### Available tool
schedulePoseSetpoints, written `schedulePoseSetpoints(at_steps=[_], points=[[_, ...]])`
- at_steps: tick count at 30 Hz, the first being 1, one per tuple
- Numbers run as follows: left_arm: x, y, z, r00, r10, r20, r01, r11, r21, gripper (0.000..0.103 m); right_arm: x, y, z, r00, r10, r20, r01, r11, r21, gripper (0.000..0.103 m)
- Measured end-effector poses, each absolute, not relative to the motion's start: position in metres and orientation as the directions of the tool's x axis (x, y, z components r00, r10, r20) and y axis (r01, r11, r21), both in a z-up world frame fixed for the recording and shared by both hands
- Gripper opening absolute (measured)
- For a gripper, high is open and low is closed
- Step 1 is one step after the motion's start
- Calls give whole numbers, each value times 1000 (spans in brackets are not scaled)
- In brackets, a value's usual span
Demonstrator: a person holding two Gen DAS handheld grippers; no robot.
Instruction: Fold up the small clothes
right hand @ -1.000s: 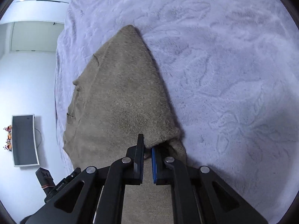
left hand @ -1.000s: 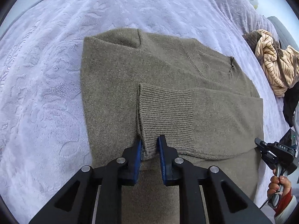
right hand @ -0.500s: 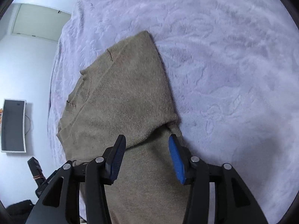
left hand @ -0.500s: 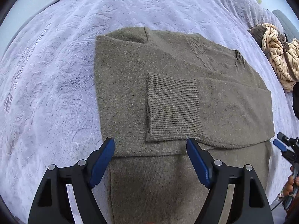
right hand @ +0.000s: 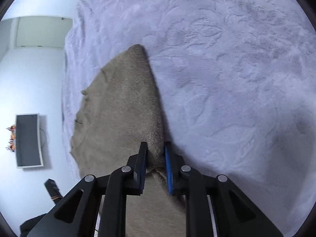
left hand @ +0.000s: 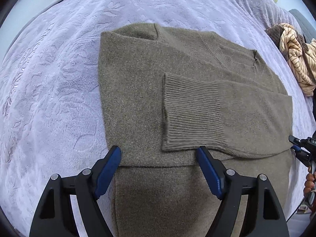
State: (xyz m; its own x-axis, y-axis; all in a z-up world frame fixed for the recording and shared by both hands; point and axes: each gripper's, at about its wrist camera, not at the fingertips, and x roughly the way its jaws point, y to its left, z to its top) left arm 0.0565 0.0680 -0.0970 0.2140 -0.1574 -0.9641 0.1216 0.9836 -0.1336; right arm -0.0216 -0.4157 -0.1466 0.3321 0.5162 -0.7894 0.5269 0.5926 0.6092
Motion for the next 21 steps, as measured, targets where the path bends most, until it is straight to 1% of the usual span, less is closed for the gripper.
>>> schedulePoseSetpoints(at_steps=[3,6,8,10,11,12,16,17,18,19,21], points=[[56,64,-97,211,-143,-967,134,984,-117,79,-19,-411,-148,323,486,-812,525,622,581,19],[57,67,-95,204,-161,-966,124,983,-138,79,-20,-403,-138,312,454,-834,511,660,551,26],[58,73,-86,220,-190,-957,109,979,-170,79,-21,-402,-128,313,437,-843,495,683,538,29],[64,81,-74,259,-212,-942,92,977,-195,79,-19,-403,-114,340,422,-840,450,712,539,37],[70,87,-68,282,-220,-934,79,975,-206,79,-16,-403,-109,350,416,-839,436,720,539,51],[77,93,-65,295,-223,-929,66,975,-213,79,-14,-404,-106,357,411,-839,429,726,538,59],[106,111,-65,315,-192,-929,0,979,-202,79,2,-412,-103,378,399,-836,438,718,541,58],[112,112,-65,324,-183,-928,-2,981,-194,79,5,-411,-100,388,389,-836,435,722,538,53],[118,113,-65,333,-163,-929,2,985,-172,79,10,-409,-97,394,378,-838,431,729,532,44],[123,112,-65,342,-130,-931,3,991,-137,79,16,-407,-94,401,375,-836,425,733,532,40],[132,116,-67,354,-80,-932,-17,996,-92,79,27,-399,-93,398,382,-834,413,737,535,25]])
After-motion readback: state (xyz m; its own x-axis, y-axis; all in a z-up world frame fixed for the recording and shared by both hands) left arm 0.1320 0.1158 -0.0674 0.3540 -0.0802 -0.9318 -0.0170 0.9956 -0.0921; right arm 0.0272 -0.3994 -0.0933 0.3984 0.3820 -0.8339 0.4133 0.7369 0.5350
